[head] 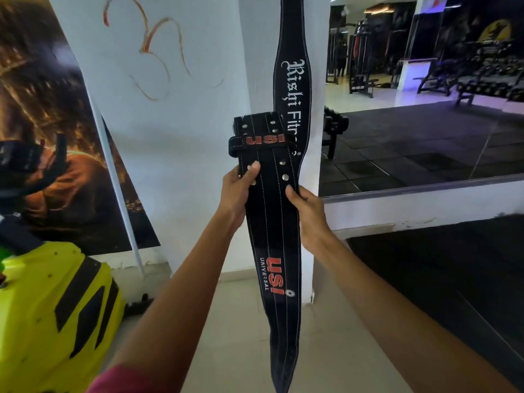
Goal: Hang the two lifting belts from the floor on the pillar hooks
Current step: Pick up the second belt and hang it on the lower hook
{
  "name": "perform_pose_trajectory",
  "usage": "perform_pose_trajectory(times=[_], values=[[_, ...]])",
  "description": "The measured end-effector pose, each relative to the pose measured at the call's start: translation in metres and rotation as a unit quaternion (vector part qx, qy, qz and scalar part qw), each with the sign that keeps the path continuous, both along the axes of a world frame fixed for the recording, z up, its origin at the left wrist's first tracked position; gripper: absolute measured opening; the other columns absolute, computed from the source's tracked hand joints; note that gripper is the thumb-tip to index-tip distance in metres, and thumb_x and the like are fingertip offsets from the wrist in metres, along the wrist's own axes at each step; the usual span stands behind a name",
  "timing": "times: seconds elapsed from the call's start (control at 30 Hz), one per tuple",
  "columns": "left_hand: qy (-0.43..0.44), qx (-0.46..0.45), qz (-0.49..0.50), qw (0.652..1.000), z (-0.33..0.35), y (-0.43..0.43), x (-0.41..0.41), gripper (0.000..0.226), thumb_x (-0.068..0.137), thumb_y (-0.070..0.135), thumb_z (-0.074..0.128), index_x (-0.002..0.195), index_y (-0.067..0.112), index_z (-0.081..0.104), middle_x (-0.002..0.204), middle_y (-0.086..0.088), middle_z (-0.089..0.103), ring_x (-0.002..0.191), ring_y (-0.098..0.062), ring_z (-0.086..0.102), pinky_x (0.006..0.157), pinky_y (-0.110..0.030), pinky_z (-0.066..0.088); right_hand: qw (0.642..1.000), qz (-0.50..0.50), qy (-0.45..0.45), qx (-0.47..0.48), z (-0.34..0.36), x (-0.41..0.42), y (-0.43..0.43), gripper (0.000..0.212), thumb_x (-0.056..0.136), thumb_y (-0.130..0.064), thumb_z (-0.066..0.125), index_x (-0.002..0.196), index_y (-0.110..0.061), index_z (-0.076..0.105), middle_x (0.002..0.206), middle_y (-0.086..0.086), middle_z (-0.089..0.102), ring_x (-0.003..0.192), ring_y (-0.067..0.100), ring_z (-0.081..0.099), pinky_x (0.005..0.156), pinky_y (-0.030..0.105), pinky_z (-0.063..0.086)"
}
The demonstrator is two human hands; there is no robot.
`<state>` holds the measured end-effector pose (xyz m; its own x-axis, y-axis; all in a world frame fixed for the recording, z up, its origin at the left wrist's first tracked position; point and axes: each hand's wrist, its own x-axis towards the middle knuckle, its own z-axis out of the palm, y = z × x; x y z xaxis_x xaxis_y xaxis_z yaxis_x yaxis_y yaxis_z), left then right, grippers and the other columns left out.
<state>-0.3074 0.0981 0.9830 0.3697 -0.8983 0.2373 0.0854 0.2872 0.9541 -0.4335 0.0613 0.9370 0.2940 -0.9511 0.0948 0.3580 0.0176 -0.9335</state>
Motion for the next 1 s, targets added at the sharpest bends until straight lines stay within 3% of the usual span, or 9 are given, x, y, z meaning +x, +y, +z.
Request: perform_pose_trajectory(times=[0.13, 0.23, 0.37, 0.5, 0.57, 0.73, 0.9, 1.0], values=[[-0.047, 0.087, -0.034, 0.995, -0.087, 0.042, -0.012, 0.011, 0.091, 0.019, 0.059, 0.099, 0.015, 0.066, 0.096, -0.004, 0.073, 0.085, -0.017, 0.072, 0.066, -0.019, 0.055, 0.999, -0.008, -0.016, 0.037, -0.003, 0.008, -0.011, 0.026, 0.076, -0.031, 0.070, 0.096, -0.015, 0.073, 0.116, 0.012, 0.068, 0.116, 0.032, 0.058, 0.108, 0.052, 0.036], [-0.067, 0.154, -0.054, 0.984, -0.112, 0.053, -0.008, 0.014, 0.088, 0.017, 0.063, 0.098, 0.008, 0.068, 0.088, -0.003, 0.074, 0.080, -0.019, 0.072, 0.064, -0.018, 0.055, 0.997, -0.028, 0.006, 0.069, -0.007, 0.012, -0.019, 0.037, 0.074, -0.034, 0.071, 0.104, -0.012, 0.071, 0.122, 0.008, 0.066, 0.122, 0.028, 0.053, 0.110, 0.051, 0.032], [-0.023, 0.081, -0.005, 0.996, -0.080, 0.037, -0.001, 0.013, 0.087, 0.015, 0.063, 0.094, 0.007, 0.070, 0.087, -0.004, 0.075, 0.078, -0.018, 0.073, 0.066, -0.023, 0.057, 0.995, -0.041, 0.014, 0.094, -0.014, 0.015, -0.024, 0.038, 0.074, -0.034, 0.072, 0.103, -0.010, 0.071, 0.121, 0.009, 0.066, 0.121, 0.029, 0.054, 0.109, 0.050, 0.034], [-0.039, 0.157, -0.055, 0.985, -0.122, 0.066, -0.013, 0.008, 0.084, 0.008, 0.066, 0.090, 0.012, 0.070, 0.093, -0.010, 0.075, 0.081, -0.022, 0.072, 0.063, -0.020, 0.055, 0.995, -0.020, 0.040, 0.090, -0.018, 0.015, -0.024, 0.025, 0.077, -0.033, 0.071, 0.094, -0.015, 0.072, 0.124, 0.009, 0.064, 0.124, 0.029, 0.051, 0.111, 0.051, 0.031], [-0.003, 0.118, -0.014, 0.993, -0.116, 0.065, -0.013, 0.010, 0.083, 0.005, 0.065, 0.087, 0.013, 0.071, 0.087, -0.008, 0.076, 0.078, -0.023, 0.072, 0.062, -0.023, 0.056, 0.996, -0.002, 0.063, 0.070, -0.013, 0.016, -0.021, 0.034, 0.079, -0.032, 0.069, 0.105, -0.011, 0.069, 0.126, 0.009, 0.062, 0.124, 0.029, 0.051, 0.110, 0.051, 0.033], [0.090, 0.013, 0.015, 0.996, -0.056, 0.036, -0.008, 0.008, 0.087, 0.005, 0.061, 0.091, 0.004, 0.068, 0.075, -0.005, 0.075, 0.069, -0.022, 0.072, 0.060, -0.031, 0.059, 0.994, 0.033, 0.098, -0.032, -0.001, 0.005, -0.005, 0.030, 0.086, -0.016, 0.063, 0.112, -0.001, 0.063, 0.105, 0.013, 0.068, 0.092, 0.023, 0.066, 0.081, 0.028, 0.055], [0.119, 0.058, 0.036, 0.991, -0.055, 0.027, -0.007, 0.006, 0.085, 0.008, 0.064, 0.084, 0.003, 0.068, 0.073, -0.009, 0.072, 0.063, -0.022, 0.071, 0.053, -0.030, 0.057, 0.983, 0.046, 0.174, -0.032, -0.046, -0.018, 0.014, 0.033, 0.081, -0.012, 0.068, 0.112, -0.003, 0.061, 0.103, 0.011, 0.070, 0.093, 0.023, 0.069, 0.086, 0.035, 0.055], [0.124, 0.071, 0.039, 0.989, -0.062, 0.027, -0.007, 0.007, 0.086, 0.008, 0.064, 0.083, 0.003, 0.067, 0.074, -0.009, 0.070, 0.060, -0.018, 0.071, 0.051, -0.027, 0.056, 0.969, 0.110, 0.219, -0.003, -0.082, -0.036, 0.032, 0.024, 0.081, -0.004, 0.066, 0.105, -0.003, 0.062, 0.103, 0.007, 0.070, 0.088, 0.014, 0.070, 0.077, 0.025, 0.058]])
